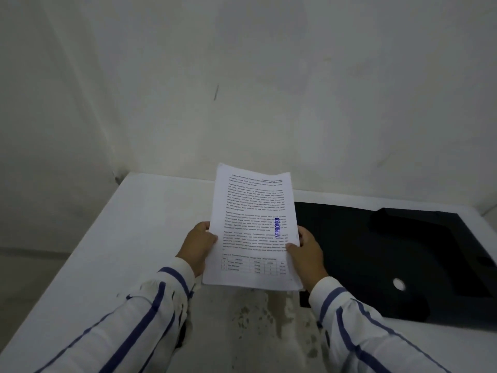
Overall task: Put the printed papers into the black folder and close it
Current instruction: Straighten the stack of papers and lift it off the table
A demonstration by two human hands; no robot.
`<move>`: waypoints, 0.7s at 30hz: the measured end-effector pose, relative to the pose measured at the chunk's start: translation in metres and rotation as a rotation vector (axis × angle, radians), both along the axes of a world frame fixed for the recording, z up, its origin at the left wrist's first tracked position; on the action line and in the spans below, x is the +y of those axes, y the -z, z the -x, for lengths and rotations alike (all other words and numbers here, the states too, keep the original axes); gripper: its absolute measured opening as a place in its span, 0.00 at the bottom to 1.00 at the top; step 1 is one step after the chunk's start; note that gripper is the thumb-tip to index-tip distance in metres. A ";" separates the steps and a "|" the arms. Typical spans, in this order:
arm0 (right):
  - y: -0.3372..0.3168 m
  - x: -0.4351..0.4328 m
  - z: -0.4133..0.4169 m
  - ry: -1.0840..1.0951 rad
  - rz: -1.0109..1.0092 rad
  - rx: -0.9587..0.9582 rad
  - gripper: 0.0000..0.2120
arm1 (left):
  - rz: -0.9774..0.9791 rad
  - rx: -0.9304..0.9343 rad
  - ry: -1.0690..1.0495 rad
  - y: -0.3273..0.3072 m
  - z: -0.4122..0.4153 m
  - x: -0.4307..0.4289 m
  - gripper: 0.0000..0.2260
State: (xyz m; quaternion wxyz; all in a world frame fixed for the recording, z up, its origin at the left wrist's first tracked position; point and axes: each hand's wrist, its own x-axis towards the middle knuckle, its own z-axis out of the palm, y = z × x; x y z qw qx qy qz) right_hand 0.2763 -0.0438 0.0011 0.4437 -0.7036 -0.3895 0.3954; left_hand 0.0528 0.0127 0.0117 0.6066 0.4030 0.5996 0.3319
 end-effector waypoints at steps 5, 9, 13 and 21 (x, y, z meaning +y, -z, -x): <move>-0.006 -0.025 -0.060 0.066 -0.024 -0.039 0.18 | -0.030 0.014 0.076 -0.007 -0.066 -0.011 0.10; -0.006 -0.045 -0.112 0.120 -0.015 -0.043 0.18 | -0.028 0.014 0.123 -0.003 -0.123 -0.023 0.10; -0.001 -0.064 -0.161 0.168 0.020 -0.063 0.18 | 0.004 0.020 0.129 0.004 -0.178 -0.033 0.11; 0.017 -0.080 -0.228 0.153 0.086 -0.143 0.14 | 0.073 0.095 0.122 0.033 -0.257 -0.046 0.14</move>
